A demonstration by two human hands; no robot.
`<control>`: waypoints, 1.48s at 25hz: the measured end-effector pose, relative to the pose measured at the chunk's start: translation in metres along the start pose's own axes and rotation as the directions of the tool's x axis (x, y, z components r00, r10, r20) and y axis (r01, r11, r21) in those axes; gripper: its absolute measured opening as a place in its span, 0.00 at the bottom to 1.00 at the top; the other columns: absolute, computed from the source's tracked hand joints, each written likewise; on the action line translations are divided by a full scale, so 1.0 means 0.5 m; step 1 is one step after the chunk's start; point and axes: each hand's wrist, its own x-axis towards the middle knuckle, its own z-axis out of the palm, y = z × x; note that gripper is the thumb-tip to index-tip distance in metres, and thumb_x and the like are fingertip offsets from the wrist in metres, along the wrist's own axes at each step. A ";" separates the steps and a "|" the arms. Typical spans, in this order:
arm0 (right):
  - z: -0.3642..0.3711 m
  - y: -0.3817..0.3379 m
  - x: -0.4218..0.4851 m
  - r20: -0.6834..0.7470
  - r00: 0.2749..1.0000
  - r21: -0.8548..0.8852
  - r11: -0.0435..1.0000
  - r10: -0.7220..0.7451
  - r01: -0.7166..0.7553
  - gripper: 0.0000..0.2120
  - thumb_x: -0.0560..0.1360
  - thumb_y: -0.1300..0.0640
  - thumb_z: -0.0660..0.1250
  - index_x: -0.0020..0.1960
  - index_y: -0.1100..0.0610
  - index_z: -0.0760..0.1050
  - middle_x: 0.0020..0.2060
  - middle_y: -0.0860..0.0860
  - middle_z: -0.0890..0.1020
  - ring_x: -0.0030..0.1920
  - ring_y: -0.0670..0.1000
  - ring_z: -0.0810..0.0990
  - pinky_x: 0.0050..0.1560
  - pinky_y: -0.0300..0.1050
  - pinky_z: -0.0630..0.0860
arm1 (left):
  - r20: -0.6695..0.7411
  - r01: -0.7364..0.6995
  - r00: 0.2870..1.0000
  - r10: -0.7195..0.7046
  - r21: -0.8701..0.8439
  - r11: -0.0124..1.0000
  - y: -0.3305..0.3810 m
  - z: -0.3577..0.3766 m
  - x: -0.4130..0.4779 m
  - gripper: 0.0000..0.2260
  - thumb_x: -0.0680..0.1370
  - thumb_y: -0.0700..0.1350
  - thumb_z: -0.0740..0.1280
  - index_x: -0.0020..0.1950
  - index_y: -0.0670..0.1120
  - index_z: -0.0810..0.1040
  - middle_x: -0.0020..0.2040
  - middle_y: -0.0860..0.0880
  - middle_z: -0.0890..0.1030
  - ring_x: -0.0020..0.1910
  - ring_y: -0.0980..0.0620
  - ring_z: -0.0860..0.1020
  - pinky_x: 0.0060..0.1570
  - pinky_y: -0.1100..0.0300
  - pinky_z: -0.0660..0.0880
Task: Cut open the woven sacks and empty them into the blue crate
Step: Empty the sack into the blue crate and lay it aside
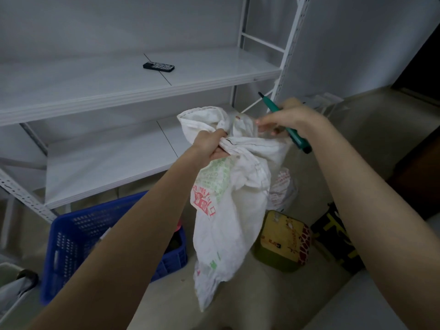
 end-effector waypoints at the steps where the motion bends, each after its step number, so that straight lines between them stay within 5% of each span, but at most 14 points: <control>1: -0.014 0.001 -0.011 -0.016 1.000 -0.109 0.994 -0.013 0.011 0.16 0.69 0.56 0.75 0.51 0.64 0.77 0.38 0.52 0.84 0.25 0.42 0.78 0.28 0.31 0.74 | -0.036 -0.016 0.999 0.014 -0.064 0.998 0.004 -0.008 0.007 0.08 0.78 0.38 0.61 0.41 0.35 0.73 0.36 0.40 0.78 0.27 0.50 0.81 0.33 0.58 0.81; 4: -0.010 0.020 -0.044 0.088 0.994 -0.301 0.953 0.066 -0.037 0.20 0.65 0.49 0.78 0.48 0.61 0.77 0.36 0.48 0.83 0.30 0.43 0.77 0.30 0.35 0.73 | -0.133 -0.077 0.990 0.052 -0.193 0.978 0.025 -0.029 0.025 0.06 0.78 0.37 0.61 0.43 0.35 0.72 0.37 0.39 0.78 0.26 0.49 0.81 0.32 0.56 0.81; 7: 0.027 0.049 -0.051 0.135 0.985 -0.309 0.949 0.111 -0.064 0.21 0.64 0.46 0.78 0.46 0.59 0.76 0.34 0.48 0.81 0.27 0.42 0.77 0.30 0.36 0.72 | -0.185 -0.122 0.979 0.080 -0.231 0.965 0.044 -0.031 0.034 0.05 0.78 0.38 0.61 0.43 0.37 0.71 0.39 0.40 0.79 0.31 0.47 0.81 0.38 0.54 0.81; 11: 0.034 0.052 -0.035 -0.085 0.995 -0.195 0.980 -0.058 0.041 0.16 0.70 0.52 0.75 0.49 0.61 0.75 0.29 0.48 0.78 0.25 0.43 0.76 0.25 0.34 0.70 | -0.244 -0.142 0.964 0.103 -0.148 0.979 0.051 -0.043 0.035 0.07 0.77 0.38 0.62 0.40 0.38 0.73 0.37 0.41 0.81 0.32 0.46 0.82 0.35 0.58 0.81; 13: 0.016 0.036 -0.030 -0.209 0.961 -0.299 0.948 -0.180 0.113 0.16 0.69 0.50 0.75 0.46 0.59 0.74 0.32 0.49 0.74 0.31 0.48 0.74 0.29 0.38 0.67 | -0.303 -0.106 0.947 0.106 0.016 0.994 0.042 -0.060 0.036 0.11 0.78 0.41 0.60 0.38 0.39 0.73 0.27 0.44 0.81 0.22 0.52 0.79 0.26 0.64 0.77; 16: 0.001 0.019 -0.027 -0.211 0.905 -0.559 0.805 -0.370 0.199 0.16 0.67 0.48 0.76 0.42 0.54 0.71 0.31 0.50 0.70 0.39 0.53 0.71 0.37 0.43 0.63 | -0.343 -0.062 0.933 0.111 0.153 0.986 0.021 -0.074 0.031 0.14 0.79 0.41 0.58 0.34 0.38 0.71 0.19 0.47 0.77 0.15 0.57 0.72 0.16 0.68 0.67; 22: 0.024 0.047 0.006 -0.169 0.928 -0.229 0.929 -0.333 0.292 0.16 0.67 0.52 0.77 0.37 0.53 0.70 0.34 0.47 0.71 0.34 0.45 0.68 0.32 0.35 0.64 | -0.276 -0.050 0.959 0.059 0.040 0.998 0.033 -0.103 0.008 0.10 0.78 0.40 0.59 0.39 0.37 0.72 0.23 0.43 0.79 0.21 0.53 0.79 0.20 0.68 0.72; 24: 0.036 0.049 0.022 -0.127 0.919 -0.184 0.919 -0.374 0.349 0.17 0.66 0.53 0.78 0.49 0.55 0.75 0.47 0.51 0.76 0.46 0.49 0.75 0.47 0.42 0.76 | -0.238 -0.059 0.969 0.065 0.033 0.998 0.040 -0.111 -0.005 0.08 0.76 0.39 0.60 0.39 0.37 0.73 0.24 0.43 0.80 0.22 0.54 0.79 0.21 0.68 0.72; 26: 0.048 0.041 0.031 -0.061 0.915 -0.188 0.905 -0.398 0.381 0.26 0.66 0.55 0.78 0.61 0.56 0.75 0.57 0.51 0.75 0.55 0.49 0.74 0.58 0.47 0.74 | -0.207 -0.071 0.975 0.076 0.030 0.997 0.047 -0.117 -0.016 0.08 0.76 0.39 0.60 0.40 0.36 0.74 0.25 0.43 0.80 0.23 0.54 0.79 0.22 0.68 0.73; 30: 0.058 0.026 0.048 -0.108 0.925 -0.236 0.913 -0.365 0.333 0.19 0.69 0.55 0.75 0.57 0.59 0.75 0.42 0.50 0.75 0.42 0.50 0.75 0.39 0.39 0.70 | -0.172 -0.083 0.981 0.094 0.071 0.994 0.068 -0.126 -0.037 0.10 0.77 0.44 0.64 0.41 0.38 0.77 0.28 0.45 0.82 0.25 0.53 0.80 0.26 0.66 0.75; 33: 0.037 0.029 0.063 -0.297 0.874 -0.119 0.923 -0.385 0.366 0.21 0.70 0.56 0.75 0.61 0.61 0.76 0.47 0.51 0.77 0.49 0.51 0.76 0.46 0.38 0.69 | -0.388 -0.301 0.837 0.385 0.261 0.917 0.079 -0.156 -0.032 0.15 0.76 0.54 0.66 0.36 0.43 0.77 0.30 0.50 0.81 0.30 0.51 0.80 0.36 0.61 0.77; 35: 0.016 0.034 0.061 -0.339 0.854 -0.076 0.916 -0.394 0.393 0.21 0.70 0.56 0.75 0.60 0.61 0.75 0.49 0.52 0.78 0.50 0.51 0.75 0.50 0.41 0.71 | -0.484 -0.400 0.616 0.622 0.487 0.776 0.077 -0.179 -0.025 0.12 0.73 0.53 0.69 0.46 0.44 0.74 0.41 0.51 0.79 0.44 0.49 0.79 0.47 0.59 0.75; 37: -0.005 0.046 0.053 -0.341 0.855 -0.049 0.916 -0.391 0.399 0.18 0.70 0.57 0.75 0.58 0.60 0.76 0.51 0.56 0.80 0.51 0.52 0.76 0.54 0.49 0.75 | -0.393 -0.343 0.532 0.750 0.711 0.615 0.066 -0.199 -0.008 0.27 0.70 0.51 0.73 0.62 0.41 0.68 0.59 0.44 0.72 0.61 0.45 0.71 0.61 0.57 0.67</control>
